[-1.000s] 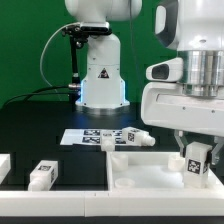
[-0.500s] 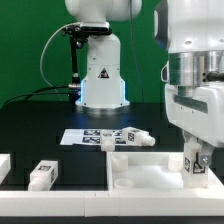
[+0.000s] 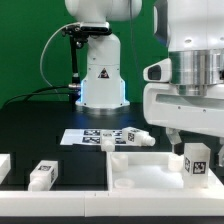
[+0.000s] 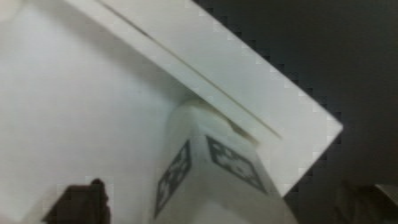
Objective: Assemble one leg
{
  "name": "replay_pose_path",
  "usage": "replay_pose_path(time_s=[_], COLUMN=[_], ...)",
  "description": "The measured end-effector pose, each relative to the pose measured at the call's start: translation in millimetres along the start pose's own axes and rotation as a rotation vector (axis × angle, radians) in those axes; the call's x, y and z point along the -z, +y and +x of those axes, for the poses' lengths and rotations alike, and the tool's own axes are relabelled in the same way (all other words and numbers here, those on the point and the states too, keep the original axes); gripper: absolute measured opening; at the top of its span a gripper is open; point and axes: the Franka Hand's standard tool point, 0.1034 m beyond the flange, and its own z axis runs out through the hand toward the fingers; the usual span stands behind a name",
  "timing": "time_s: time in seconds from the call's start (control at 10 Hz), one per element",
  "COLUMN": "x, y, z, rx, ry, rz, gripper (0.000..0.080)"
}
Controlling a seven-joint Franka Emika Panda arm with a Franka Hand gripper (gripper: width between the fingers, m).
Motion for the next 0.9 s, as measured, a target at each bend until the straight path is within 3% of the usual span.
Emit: replay_pose_path(time_s=[0.4, 0.6, 0.7, 0.8, 0.9], x=[0.0, 1.4, 0.6, 0.6, 0.5], y=[1.2, -4.3, -4.3, -3.4, -3.0], z=[1.8, -1.4, -2.5, -1.3, -1.2], rx=[0.212, 0.641, 0.552, 0.539, 0.536], ry=[0.004, 0.019, 0.014, 0.015, 0.015], rz=[-0.004, -0.033, -0.024, -0.026, -0.026], gripper=[0.0649, 0.0649, 0.0649, 0.0522, 0.0522])
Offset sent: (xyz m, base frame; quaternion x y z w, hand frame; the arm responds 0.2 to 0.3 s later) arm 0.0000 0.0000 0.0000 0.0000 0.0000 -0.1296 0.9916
